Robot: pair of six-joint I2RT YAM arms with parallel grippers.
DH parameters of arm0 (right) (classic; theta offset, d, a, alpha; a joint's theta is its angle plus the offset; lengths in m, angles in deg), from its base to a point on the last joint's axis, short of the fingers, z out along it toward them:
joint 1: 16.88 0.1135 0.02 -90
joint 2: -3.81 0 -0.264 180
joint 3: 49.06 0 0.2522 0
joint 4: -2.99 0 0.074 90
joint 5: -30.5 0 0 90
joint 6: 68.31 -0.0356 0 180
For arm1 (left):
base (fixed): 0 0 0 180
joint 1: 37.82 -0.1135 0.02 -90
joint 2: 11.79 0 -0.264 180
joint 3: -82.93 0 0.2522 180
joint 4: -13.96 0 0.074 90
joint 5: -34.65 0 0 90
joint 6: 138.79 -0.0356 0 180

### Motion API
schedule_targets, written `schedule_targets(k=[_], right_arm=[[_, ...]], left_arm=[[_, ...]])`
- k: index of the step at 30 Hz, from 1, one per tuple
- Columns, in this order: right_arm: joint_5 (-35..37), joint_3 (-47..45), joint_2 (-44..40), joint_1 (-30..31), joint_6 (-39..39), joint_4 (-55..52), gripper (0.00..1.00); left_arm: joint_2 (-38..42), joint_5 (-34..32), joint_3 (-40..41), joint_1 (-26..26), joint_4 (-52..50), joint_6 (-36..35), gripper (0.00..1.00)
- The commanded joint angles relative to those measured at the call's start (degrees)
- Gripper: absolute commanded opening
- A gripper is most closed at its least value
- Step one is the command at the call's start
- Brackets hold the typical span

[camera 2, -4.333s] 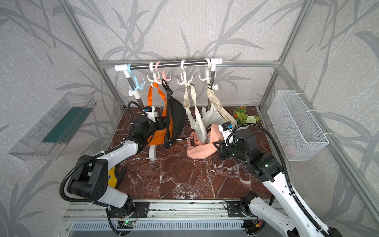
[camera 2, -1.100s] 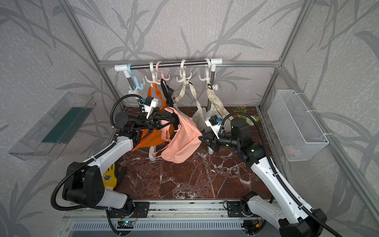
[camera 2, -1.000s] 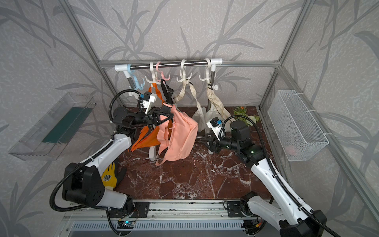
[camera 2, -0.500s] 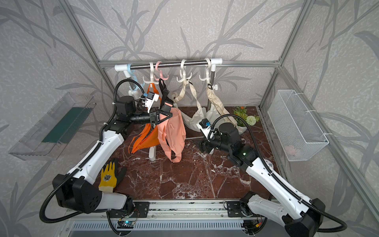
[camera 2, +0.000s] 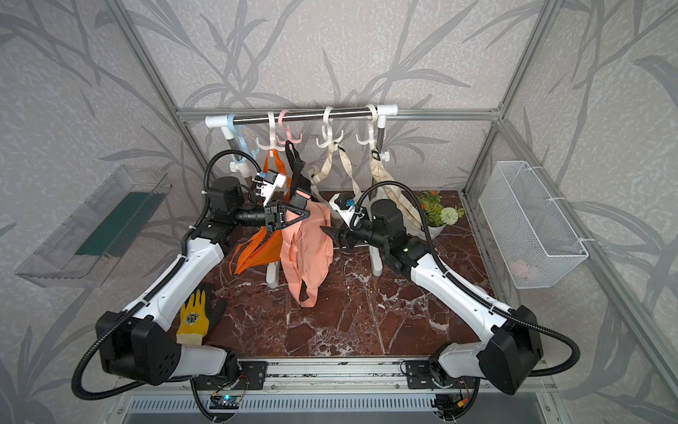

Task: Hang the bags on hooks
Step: Hang the bag on the hook.

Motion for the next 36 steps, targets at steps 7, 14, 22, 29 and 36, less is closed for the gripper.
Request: schedule_targets(k=[7, 14, 22, 29, 36], right_arm=[[-10.05, 7.74, 9.76, 0.99, 0.42, 8.95, 0.72], [-7.81, 13.97, 13.87, 1.77, -1.2, 7.33, 0.0], [4.68, 16.35, 9.42, 1.72, 0.21, -1.18, 0.0], [12.57, 17.44, 3.11, 1.0, 1.14, -7.73, 0.0], [15.08, 19.95, 0.13, 0.93, 1.95, -12.34, 0.0]], left_arm=[[-1.56, 8.59, 3.42, -0.06, 39.72, 31.05, 0.0], [-8.26, 12.09, 2.21, 0.03, 74.51, 59.76, 0.01], [-11.2, 12.52, -1.07, -0.23, 74.86, 59.59, 0.14], [-9.93, 9.62, -0.32, -1.78, 74.86, 56.49, 0.25], [-9.72, 7.45, 1.01, -2.68, 74.91, 53.09, 0.28]])
